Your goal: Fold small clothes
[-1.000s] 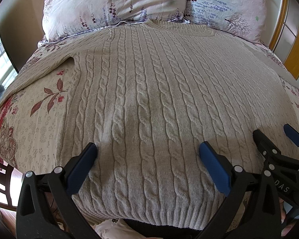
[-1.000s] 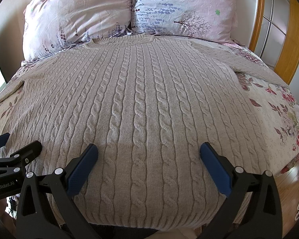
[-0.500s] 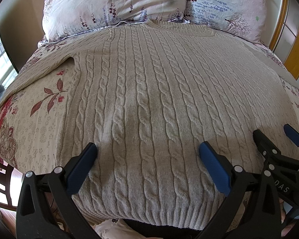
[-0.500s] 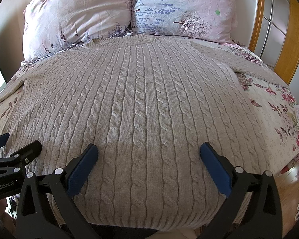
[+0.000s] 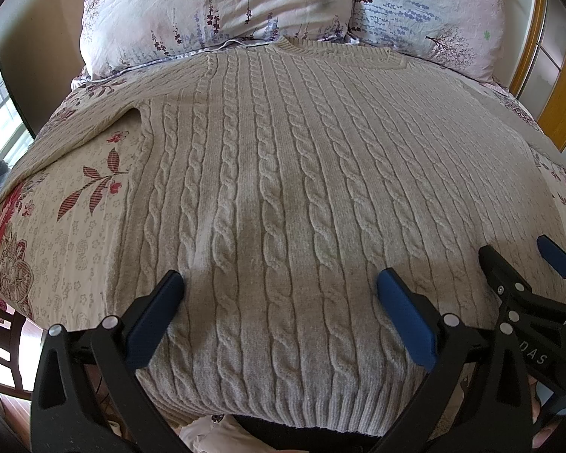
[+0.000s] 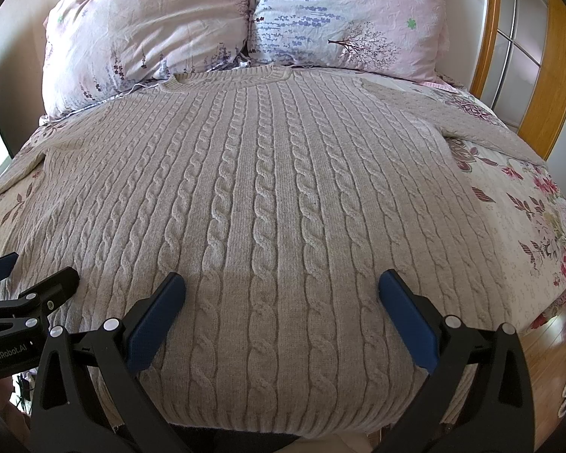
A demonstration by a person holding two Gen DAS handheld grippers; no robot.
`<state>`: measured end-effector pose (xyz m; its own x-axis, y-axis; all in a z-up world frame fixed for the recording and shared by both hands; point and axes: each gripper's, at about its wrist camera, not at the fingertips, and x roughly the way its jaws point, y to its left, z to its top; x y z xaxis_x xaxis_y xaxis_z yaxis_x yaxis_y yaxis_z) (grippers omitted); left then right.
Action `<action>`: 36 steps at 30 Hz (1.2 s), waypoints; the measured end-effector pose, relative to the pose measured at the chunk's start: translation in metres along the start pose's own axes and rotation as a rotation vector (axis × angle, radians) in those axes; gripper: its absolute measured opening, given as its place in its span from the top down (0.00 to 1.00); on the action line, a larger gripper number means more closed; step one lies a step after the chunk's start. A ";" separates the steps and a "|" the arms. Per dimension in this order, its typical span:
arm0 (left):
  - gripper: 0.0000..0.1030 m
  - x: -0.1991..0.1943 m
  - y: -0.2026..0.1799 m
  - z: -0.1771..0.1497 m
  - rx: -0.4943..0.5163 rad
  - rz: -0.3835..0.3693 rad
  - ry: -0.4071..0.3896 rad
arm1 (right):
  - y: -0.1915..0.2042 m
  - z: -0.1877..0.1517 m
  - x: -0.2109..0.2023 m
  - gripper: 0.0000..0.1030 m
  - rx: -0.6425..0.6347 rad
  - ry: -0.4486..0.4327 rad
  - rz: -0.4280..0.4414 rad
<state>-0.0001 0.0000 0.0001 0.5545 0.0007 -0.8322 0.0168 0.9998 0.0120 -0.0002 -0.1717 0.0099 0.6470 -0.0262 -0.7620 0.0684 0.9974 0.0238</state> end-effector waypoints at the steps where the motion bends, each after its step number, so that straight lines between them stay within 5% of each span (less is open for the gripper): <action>1: 0.02 0.000 0.000 0.000 0.000 0.000 0.000 | 0.000 0.000 0.000 0.01 0.000 0.000 0.000; 25: 0.02 0.000 0.000 0.000 0.007 -0.002 0.005 | 0.000 0.003 0.001 0.01 -0.021 0.010 0.010; 36: 0.02 0.007 0.000 0.010 0.028 0.001 -0.007 | -0.012 0.008 0.006 0.01 -0.119 -0.024 0.120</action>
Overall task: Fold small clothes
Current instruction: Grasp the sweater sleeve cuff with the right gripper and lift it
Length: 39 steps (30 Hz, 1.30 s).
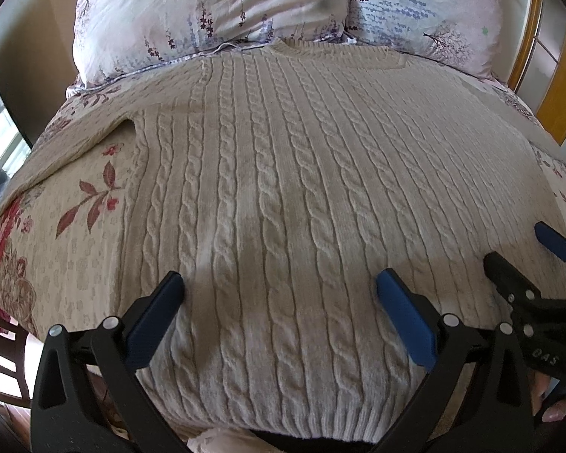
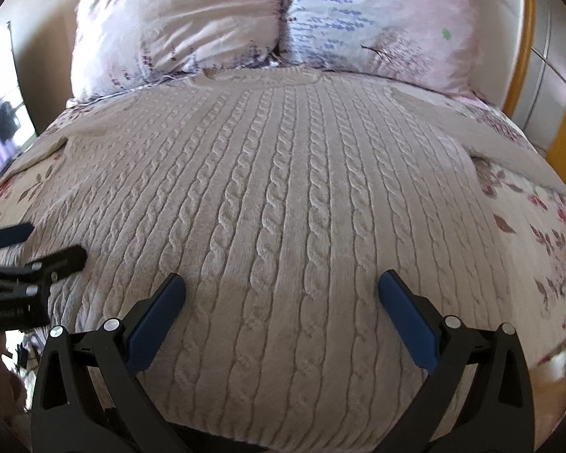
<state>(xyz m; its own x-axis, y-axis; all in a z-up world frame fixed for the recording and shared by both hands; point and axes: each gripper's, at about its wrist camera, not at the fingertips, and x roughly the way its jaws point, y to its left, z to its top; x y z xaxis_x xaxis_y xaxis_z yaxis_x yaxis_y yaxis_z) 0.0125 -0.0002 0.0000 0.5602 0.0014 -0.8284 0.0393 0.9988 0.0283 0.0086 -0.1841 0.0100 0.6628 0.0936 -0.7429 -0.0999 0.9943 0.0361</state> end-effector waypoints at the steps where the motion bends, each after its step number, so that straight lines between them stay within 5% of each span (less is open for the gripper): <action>1: 0.02 0.001 0.001 0.002 -0.002 -0.005 0.000 | -0.002 0.001 0.000 0.01 -0.002 -0.001 0.005; 8: 0.02 0.011 0.007 0.021 0.013 -0.022 0.013 | -0.084 0.046 -0.002 0.01 0.289 -0.030 0.090; 15: 0.02 0.019 0.017 0.047 0.038 -0.040 0.006 | -0.230 0.078 0.006 0.32 0.727 -0.046 0.013; 22: 0.02 0.023 0.041 0.076 -0.078 -0.218 -0.043 | -0.333 0.064 0.020 0.51 1.047 -0.061 -0.057; 34: 0.02 0.042 0.055 0.101 -0.128 -0.192 -0.039 | -0.387 0.049 0.034 0.66 1.255 -0.108 -0.135; 39: 0.02 0.048 0.059 0.102 -0.137 -0.209 -0.024 | -0.400 0.048 0.037 0.91 1.236 -0.111 -0.173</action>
<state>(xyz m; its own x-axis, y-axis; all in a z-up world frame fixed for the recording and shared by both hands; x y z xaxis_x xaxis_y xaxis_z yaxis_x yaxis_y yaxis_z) 0.1266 0.0541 0.0187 0.5715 -0.2057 -0.7944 0.0446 0.9744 -0.2202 0.1086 -0.5758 0.0003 0.6628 -0.0988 -0.7422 0.7167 0.3707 0.5907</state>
